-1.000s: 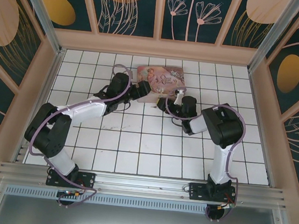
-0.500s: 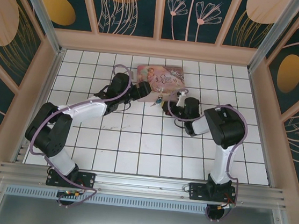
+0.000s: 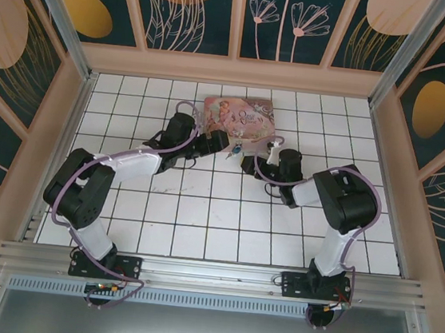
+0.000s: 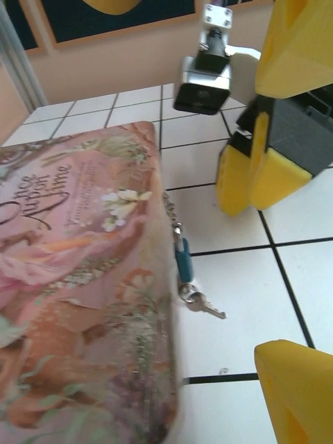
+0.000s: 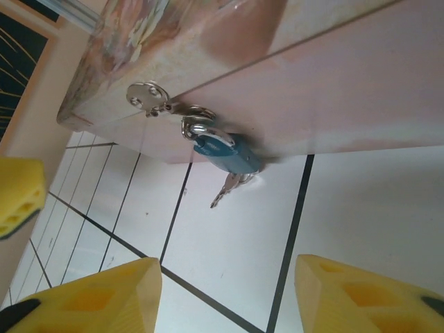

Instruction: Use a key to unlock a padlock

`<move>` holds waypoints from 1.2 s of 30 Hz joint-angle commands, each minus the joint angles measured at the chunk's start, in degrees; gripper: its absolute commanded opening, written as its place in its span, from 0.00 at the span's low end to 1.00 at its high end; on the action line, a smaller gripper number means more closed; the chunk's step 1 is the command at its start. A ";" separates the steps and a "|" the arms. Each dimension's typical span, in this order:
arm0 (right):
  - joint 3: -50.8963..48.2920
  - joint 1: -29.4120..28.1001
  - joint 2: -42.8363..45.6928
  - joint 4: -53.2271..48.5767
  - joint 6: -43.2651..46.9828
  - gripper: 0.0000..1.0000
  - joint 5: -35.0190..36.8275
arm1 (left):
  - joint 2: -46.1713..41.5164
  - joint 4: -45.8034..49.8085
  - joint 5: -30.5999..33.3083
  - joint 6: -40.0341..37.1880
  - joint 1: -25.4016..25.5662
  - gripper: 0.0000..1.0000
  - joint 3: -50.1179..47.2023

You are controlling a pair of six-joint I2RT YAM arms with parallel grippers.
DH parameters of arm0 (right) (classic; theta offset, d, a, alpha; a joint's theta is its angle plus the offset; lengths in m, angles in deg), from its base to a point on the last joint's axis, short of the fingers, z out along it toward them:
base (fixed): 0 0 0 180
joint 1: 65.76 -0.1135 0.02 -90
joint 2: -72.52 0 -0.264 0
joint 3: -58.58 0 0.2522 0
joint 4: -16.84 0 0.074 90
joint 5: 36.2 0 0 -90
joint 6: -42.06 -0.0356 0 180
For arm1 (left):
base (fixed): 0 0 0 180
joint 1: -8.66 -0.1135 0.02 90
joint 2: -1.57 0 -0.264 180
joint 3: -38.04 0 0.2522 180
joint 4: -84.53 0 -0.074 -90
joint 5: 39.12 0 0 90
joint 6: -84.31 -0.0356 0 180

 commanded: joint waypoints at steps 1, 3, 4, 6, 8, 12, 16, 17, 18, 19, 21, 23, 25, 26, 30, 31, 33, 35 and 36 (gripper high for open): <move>3.57 0.22 -1.90 -1.51 2.79 0.55 0.24 | 0.39 -3.65 -2.47 -1.80 -0.19 0.90 -1.83; 4.94 0.18 -3.45 -1.49 3.50 0.57 0.30 | 0.44 -3.81 -2.16 -1.82 -0.25 0.90 -1.92; 5.55 0.14 -4.11 -1.49 4.02 0.59 0.60 | 0.56 -3.91 -2.11 -1.76 -0.26 0.90 -1.95; 6.85 0.12 -5.12 -1.52 4.80 0.61 1.16 | 0.66 -4.01 -1.77 -1.65 -0.24 0.90 -1.75; 8.51 0.13 -6.64 -1.85 5.16 0.62 1.01 | 0.65 -4.04 -1.44 -1.38 -0.23 0.90 -1.48; 11.34 -0.46 -9.20 -1.77 5.37 0.63 0.94 | 2.49 -4.73 -1.35 -0.70 -0.26 0.90 -1.03; 13.57 -1.04 -11.67 0.18 4.78 0.63 0.09 | 3.10 -5.36 -1.54 0.05 -0.19 0.90 -0.84; 13.77 -1.17 -12.13 0.87 4.57 0.63 -0.34 | 3.12 -5.47 -1.54 0.17 -0.22 0.90 -0.76; 14.02 -1.27 -12.48 1.40 4.34 0.63 -0.59 | 3.12 -5.54 -1.55 0.12 -0.18 0.90 -0.77; 14.19 -1.35 -12.75 2.00 4.07 0.63 -1.00 | 3.03 -5.57 -1.54 0.21 -0.19 0.90 -0.77; 14.30 -1.36 -13.26 3.11 3.50 0.62 -1.69 | 2.86 -5.59 -1.54 0.21 -0.24 0.90 -0.90; 14.35 -1.45 -13.77 4.58 2.61 0.61 -2.93 | 2.88 -5.64 -1.60 0.25 -0.19 0.90 -0.91; 14.68 -1.61 -14.16 5.58 2.06 0.60 -3.87 | 2.86 -5.81 -1.55 0.29 -0.23 0.90 -1.14; 15.10 -1.76 -14.54 5.67 1.88 0.59 -4.54 | 2.87 -5.98 -1.61 0.45 -0.21 0.90 -1.25; 17.10 -2.31 -15.91 4.91 1.87 0.57 -6.06 | 2.86 -6.60 -1.58 0.74 -0.27 0.90 -1.50; 17.48 -2.46 -16.19 4.74 1.95 0.57 -6.04 | 2.85 -6.72 -1.65 0.73 -0.20 0.90 -1.51; 18.02 -2.67 -16.57 4.15 2.04 0.56 -5.91 | 3.01 -6.80 -1.64 0.82 -0.18 0.90 -1.52; 18.56 -2.76 -16.99 3.65 2.04 0.55 -5.84 | 3.09 -6.95 -1.72 0.82 -0.19 0.90 -1.51; 18.87 -2.77 -17.15 3.26 2.04 0.54 -5.69 | 3.16 -7.04 -1.79 0.92 -0.19 0.90 -1.49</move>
